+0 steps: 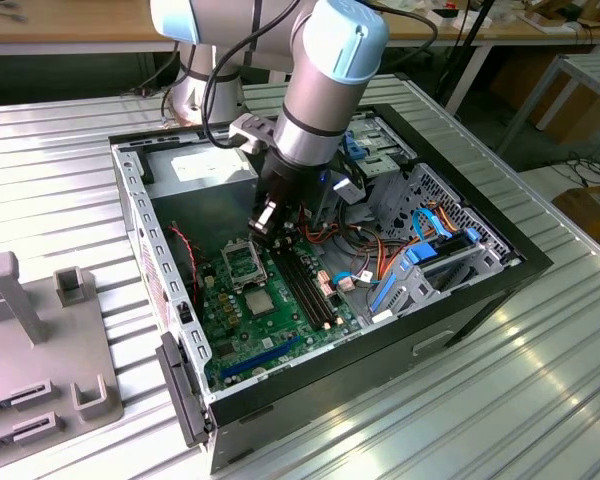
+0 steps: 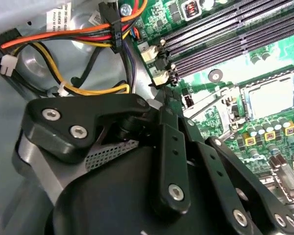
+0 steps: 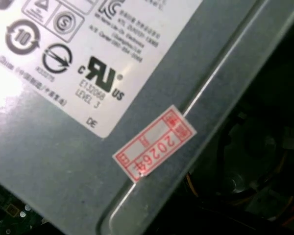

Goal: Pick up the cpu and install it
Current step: 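Close the cpu cover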

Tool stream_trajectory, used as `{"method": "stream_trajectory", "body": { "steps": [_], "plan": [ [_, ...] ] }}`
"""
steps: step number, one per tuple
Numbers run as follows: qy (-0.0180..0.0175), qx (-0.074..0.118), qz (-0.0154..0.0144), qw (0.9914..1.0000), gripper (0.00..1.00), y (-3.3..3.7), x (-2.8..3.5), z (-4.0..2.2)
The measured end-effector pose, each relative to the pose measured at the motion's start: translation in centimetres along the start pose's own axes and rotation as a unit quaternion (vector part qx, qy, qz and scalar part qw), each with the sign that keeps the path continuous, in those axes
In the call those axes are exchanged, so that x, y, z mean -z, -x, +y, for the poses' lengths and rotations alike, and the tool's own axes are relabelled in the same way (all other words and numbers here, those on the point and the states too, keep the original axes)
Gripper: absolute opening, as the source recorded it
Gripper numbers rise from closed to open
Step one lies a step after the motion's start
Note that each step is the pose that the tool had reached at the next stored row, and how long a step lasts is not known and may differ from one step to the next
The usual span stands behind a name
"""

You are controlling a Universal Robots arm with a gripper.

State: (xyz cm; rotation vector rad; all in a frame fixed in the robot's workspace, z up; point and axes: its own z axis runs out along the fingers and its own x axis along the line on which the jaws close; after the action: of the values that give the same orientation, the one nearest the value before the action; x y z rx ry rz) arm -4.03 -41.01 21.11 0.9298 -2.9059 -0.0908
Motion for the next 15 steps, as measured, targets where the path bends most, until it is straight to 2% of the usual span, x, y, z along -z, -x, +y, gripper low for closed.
{"method": "stream_trajectory", "body": {
  "steps": [6, 10, 15],
  "plan": [
    [0.0003, -0.003, -0.0002, 1.00000, 0.11, -0.18, 0.18, 0.02],
    [0.0005, -0.005, -0.0005, 0.99998, 0.11, -0.42, 0.18, -0.21],
    [0.0015, -0.022, -0.0018, 0.99977, 0.11, -0.45, 0.18, -0.25]
  ]
}}
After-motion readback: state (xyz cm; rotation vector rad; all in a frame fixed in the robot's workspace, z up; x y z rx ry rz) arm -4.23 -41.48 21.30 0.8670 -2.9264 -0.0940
